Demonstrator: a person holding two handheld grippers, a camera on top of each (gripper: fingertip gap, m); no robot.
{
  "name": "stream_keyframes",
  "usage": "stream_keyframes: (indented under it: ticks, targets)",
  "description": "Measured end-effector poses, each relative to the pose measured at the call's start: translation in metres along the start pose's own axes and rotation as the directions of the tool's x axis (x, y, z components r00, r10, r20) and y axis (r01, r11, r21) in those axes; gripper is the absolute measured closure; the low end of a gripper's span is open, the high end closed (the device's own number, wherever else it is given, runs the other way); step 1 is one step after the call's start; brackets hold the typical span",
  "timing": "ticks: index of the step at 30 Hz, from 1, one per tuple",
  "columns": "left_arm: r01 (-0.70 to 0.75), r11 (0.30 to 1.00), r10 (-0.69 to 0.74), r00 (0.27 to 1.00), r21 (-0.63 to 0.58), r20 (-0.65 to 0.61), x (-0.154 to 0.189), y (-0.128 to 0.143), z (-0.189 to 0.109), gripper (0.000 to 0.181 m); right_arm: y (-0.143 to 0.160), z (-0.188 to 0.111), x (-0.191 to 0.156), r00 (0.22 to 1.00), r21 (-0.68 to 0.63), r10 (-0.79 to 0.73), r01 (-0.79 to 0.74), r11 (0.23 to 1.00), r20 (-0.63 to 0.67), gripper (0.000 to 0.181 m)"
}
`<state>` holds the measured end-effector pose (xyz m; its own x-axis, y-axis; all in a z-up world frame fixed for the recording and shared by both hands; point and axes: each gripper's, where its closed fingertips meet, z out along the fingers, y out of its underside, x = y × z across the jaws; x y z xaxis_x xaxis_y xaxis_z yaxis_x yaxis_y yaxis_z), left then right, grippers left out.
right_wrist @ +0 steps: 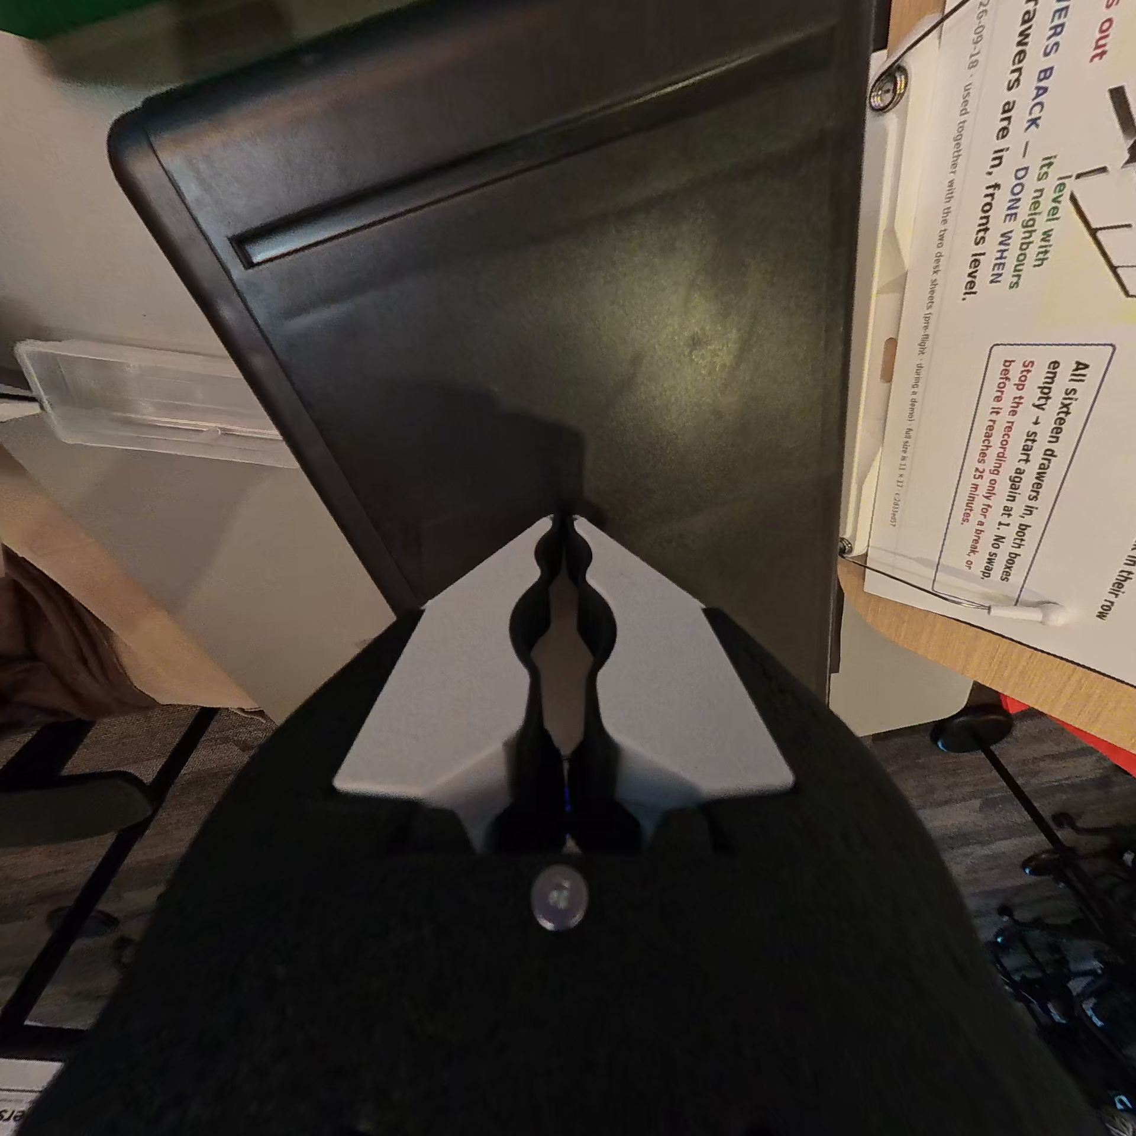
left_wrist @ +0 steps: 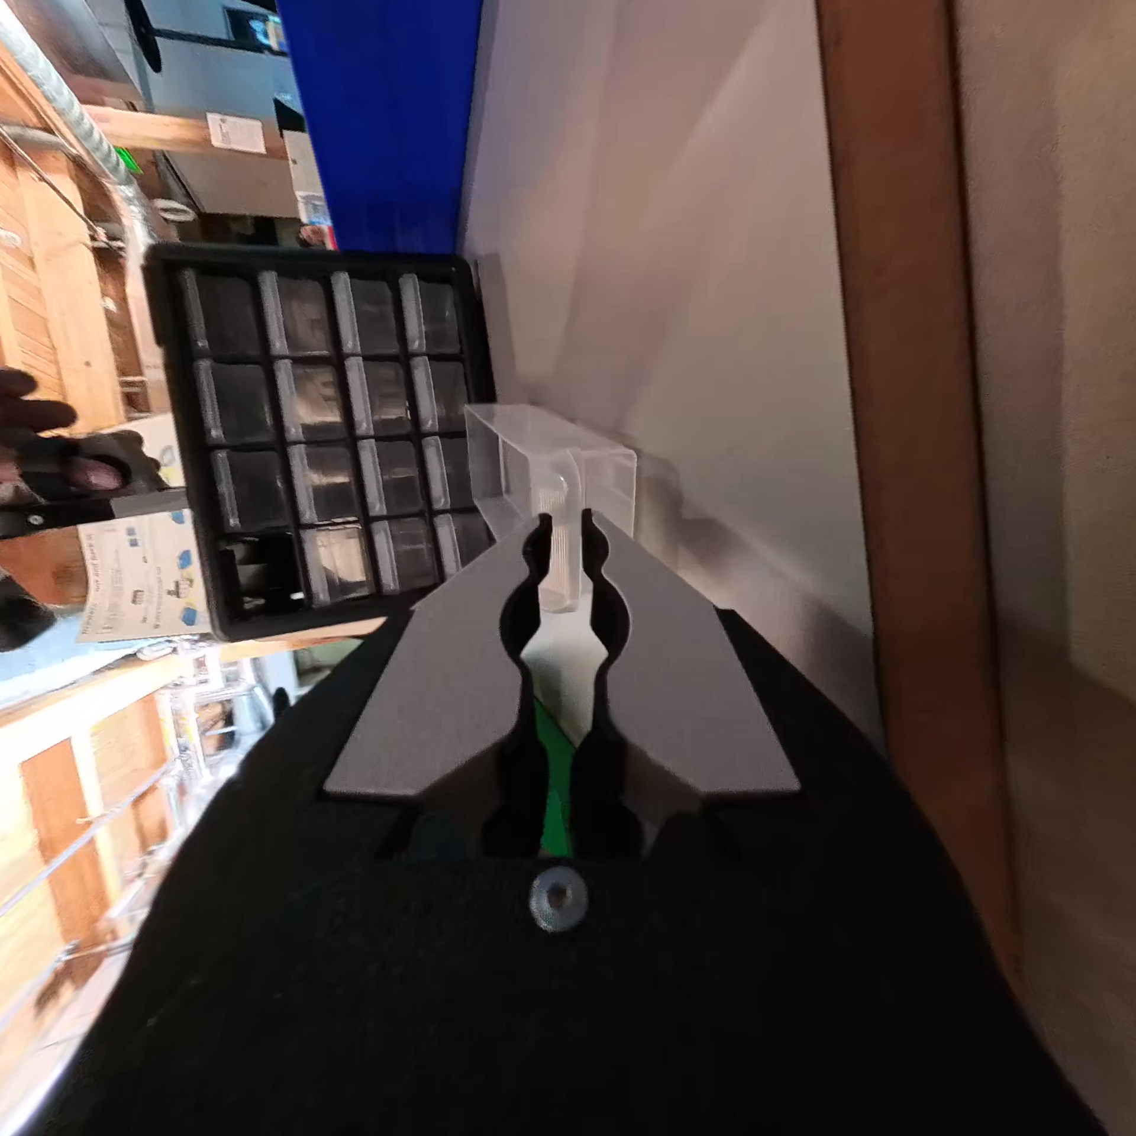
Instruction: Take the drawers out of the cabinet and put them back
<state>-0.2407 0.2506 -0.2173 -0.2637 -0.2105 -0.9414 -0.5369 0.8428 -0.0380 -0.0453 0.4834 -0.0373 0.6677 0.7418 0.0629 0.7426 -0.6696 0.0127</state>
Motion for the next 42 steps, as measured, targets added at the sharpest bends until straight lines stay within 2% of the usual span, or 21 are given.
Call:
stream_keyframes:
  ticks: [5, 9, 11, 13, 15, 17, 18, 19, 21, 23, 26, 30, 34, 42]
  targets:
    - [0.094, 0.995, -0.096, 0.994, -0.036, -0.048, 0.005, 0.007, -0.009, 0.170, 0.000, 0.000, 0.000, 1.000, -0.003, 0.003, -0.003, 1.000, 0.005, 0.181]
    - [0.139, 0.986, -0.142, 0.990, -0.093, -0.027, 0.000, 0.022, -0.017, 0.164, 0.000, 0.000, 0.000, 1.000, 0.008, 0.005, -0.005, 1.000, 0.011, 0.181]
    - [0.233, 0.967, -0.236, 0.971, -0.100, -0.024, -0.006, 0.026, -0.022, 0.164, 0.000, 0.000, 0.000, 1.000, 0.017, 0.008, -0.008, 1.000, 0.016, 0.181]
    - [0.408, 0.908, -0.412, 0.911, -0.096, -0.033, -0.017, 0.025, -0.024, 0.162, 0.000, 0.000, 0.000, 1.000, 0.022, 0.010, -0.011, 1.000, 0.022, 0.181]
    - [0.577, 0.813, -0.579, 0.815, -0.078, -0.004, -0.044, 0.025, -0.020, 0.162, 0.000, 0.000, 0.000, 1.000, 0.024, 0.012, -0.013, 1.000, 0.026, 0.181]
    - [0.682, 0.730, -0.679, 0.731, -0.041, 0.060, -0.078, 0.027, -0.011, 0.162, 0.000, 0.000, 0.000, 1.000, 0.022, 0.012, -0.012, 1.000, 0.021, 0.181]
    - [0.686, 0.727, -0.682, 0.724, -0.011, 0.109, -0.097, 0.028, -0.005, 0.162, 0.000, 0.000, 0.000, 1.000, 0.021, 0.010, -0.011, 1.000, 0.017, 0.181]
    - [0.645, 0.764, -0.635, 0.750, 0.007, 0.186, -0.116, 0.030, 0.001, 0.162, 0.000, 0.000, 0.000, 1.000, 0.018, 0.008, -0.008, 1.000, 0.011, 0.181]
    - [0.485, 0.874, -0.448, 0.819, -0.016, 0.360, -0.152, 0.035, 0.017, 0.163, 0.000, 0.000, 0.000, 1.000, 0.014, 0.005, -0.005, 1.000, 0.004, 0.181]
    - [0.330, 0.942, -0.268, 0.841, -0.054, 0.470, -0.180, 0.035, 0.038, 0.165, 0.000, 0.000, 0.000, 1.000, 0.009, 0.005, -0.005, 1.000, 0.002, 0.181]
    - [0.206, 0.971, -0.112, 0.845, -0.125, 0.523, -0.206, 0.042, 0.081, 0.167, 0.000, 0.000, 0.000, 1.000, 0.002, 0.003, -0.003, 1.000, -0.001, 0.181]
    - [0.072, 0.968, 0.068, 0.846, -0.239, 0.530, -0.228, 0.056, 0.128, 0.166, 0.000, 0.000, 0.000, 1.000, -0.005, 0.003, -0.003, 1.000, -0.001, 0.181]
    - [0.035, 0.963, 0.104, 0.865, -0.266, 0.492, -0.225, 0.061, 0.153, 0.166, 0.000, 0.000, 0.000, 1.000, -0.013, -0.001, 0.001, 1.000, -0.004, 0.181]
    - [0.056, 0.963, 0.071, 0.892, -0.265, 0.446, -0.211, 0.059, 0.158, 0.164, 0.000, 0.000, 0.000, 1.000, -0.025, -0.002, 0.002, 1.000, -0.003, 0.181]
